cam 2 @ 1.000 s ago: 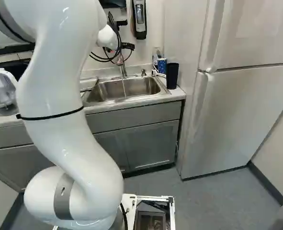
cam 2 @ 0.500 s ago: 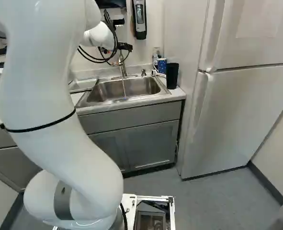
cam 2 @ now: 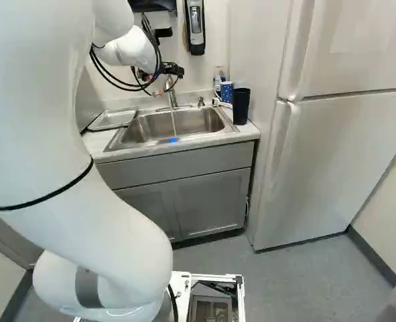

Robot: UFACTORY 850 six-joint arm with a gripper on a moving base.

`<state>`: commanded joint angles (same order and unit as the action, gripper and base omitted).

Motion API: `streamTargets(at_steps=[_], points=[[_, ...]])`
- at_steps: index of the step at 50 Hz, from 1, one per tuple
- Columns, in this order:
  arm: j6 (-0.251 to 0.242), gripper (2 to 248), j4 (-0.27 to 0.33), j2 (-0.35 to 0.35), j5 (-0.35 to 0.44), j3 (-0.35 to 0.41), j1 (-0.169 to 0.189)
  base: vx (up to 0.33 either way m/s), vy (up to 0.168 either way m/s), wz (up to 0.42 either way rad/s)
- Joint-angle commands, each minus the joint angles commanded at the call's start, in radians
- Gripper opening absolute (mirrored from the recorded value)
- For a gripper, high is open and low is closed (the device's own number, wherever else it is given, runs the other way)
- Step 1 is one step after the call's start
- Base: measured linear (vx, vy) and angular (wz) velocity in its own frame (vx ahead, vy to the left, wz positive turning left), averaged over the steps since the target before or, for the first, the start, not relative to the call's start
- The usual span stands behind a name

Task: Rinse the cup and place it in the tray

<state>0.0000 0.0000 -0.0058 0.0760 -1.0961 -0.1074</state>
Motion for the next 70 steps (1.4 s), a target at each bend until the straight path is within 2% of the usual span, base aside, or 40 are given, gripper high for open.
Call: streamTargets(at_steps=[13, 40, 62, 70], points=[[0.0, 247, 0.0, 0.058, -0.059, 0.058, 0.015, 0.0, 0.0, 0.0], [0.0, 247, 0.0, 0.138, -0.18, 0.134, 0.072, 0.0, 0.0, 0.0], [0.0, 247, 0.0, 0.138, -0.18, 0.134, 0.073, 0.0, 0.0, 0.0], [0.0, 247, 0.0, 0.139, -0.18, 0.135, 0.087, 0.0, 0.0, 0.0]])
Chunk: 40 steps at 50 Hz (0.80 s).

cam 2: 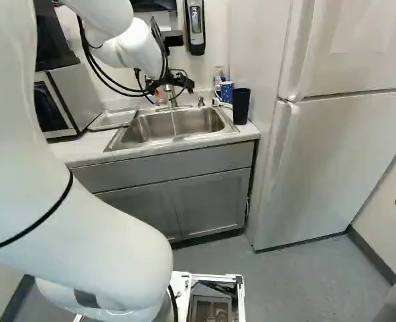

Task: Rinse the cup and place it in the tray

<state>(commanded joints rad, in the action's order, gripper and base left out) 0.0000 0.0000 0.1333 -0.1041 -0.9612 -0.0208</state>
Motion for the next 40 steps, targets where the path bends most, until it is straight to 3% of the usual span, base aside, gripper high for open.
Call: streamTargets(at_steps=[40], points=[[0.0, 247, 0.0, 0.012, 0.013, 0.011, 0.128, 0.0, 0.0, 0.0]])
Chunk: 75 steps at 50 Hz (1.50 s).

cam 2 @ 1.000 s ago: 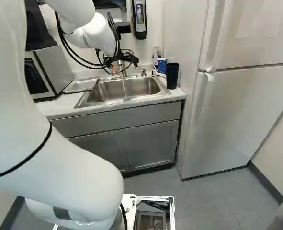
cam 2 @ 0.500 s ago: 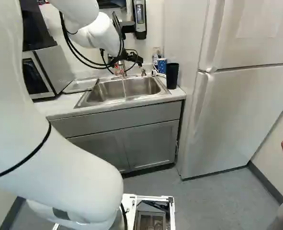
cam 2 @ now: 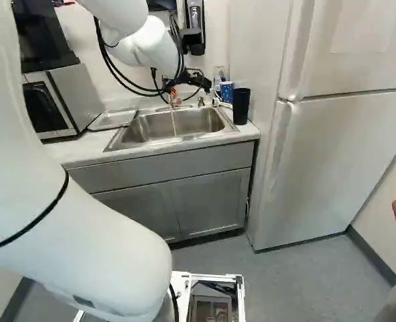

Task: Rinse the cup and place it in the tray

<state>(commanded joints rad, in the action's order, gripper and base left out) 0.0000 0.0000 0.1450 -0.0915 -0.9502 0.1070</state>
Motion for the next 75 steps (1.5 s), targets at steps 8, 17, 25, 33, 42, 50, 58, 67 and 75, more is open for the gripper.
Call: streamTargets(at_steps=[8, 17, 25, 33, 42, 50, 58, 67, 75], points=[[0.0, 247, 0.0, 0.002, 0.013, 0.012, 0.027, 0.0, 0.0, 0.0], [0.0, 247, -0.009, 0.001, 0.042, 0.03, 0.054, 0.0, 0.0, 0.0], [0.0, 247, -0.02, -0.003, 0.072, 0.044, 0.072, 0.0, 0.0, 0.0], [0.0, 247, -0.031, -0.006, 0.098, 0.058, 0.088, 0.0, 0.0, 0.0], [0.0, 247, -0.046, -0.008, 0.124, 0.077, 0.107, 0.0, 0.0, 0.0], [0.0, 247, -0.06, 0.001, 0.146, 0.102, 0.131, 0.0, 0.0, 0.0], [0.0, 247, -0.075, -0.005, 0.167, 0.115, 0.151, 0.0, 0.0, 0.0], [0.0, 247, -0.103, -0.022, 0.194, 0.118, 0.156, 0.0, 0.0, 0.0], [0.0, 247, -0.136, -0.026, 0.221, 0.12, 0.156, 0.0, 0.0, 0.0]])
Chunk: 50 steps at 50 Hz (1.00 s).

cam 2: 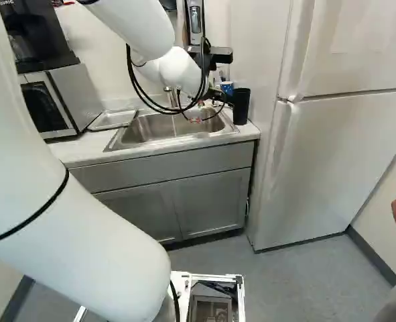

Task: Rinse the cup and place it in the tray

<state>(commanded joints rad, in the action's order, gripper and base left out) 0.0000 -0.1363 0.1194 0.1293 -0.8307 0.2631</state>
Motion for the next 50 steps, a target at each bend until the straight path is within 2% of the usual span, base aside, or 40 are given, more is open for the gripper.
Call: streamTargets(at_steps=[21, 50], points=[[0.0, 247, -0.111, -0.002, 0.058, -0.002, 0.004, 0.0, 0.0, 0.0], [0.0, 247, -0.303, -0.021, 0.063, -0.02, 0.033, 0.0, 0.0, 0.0]])
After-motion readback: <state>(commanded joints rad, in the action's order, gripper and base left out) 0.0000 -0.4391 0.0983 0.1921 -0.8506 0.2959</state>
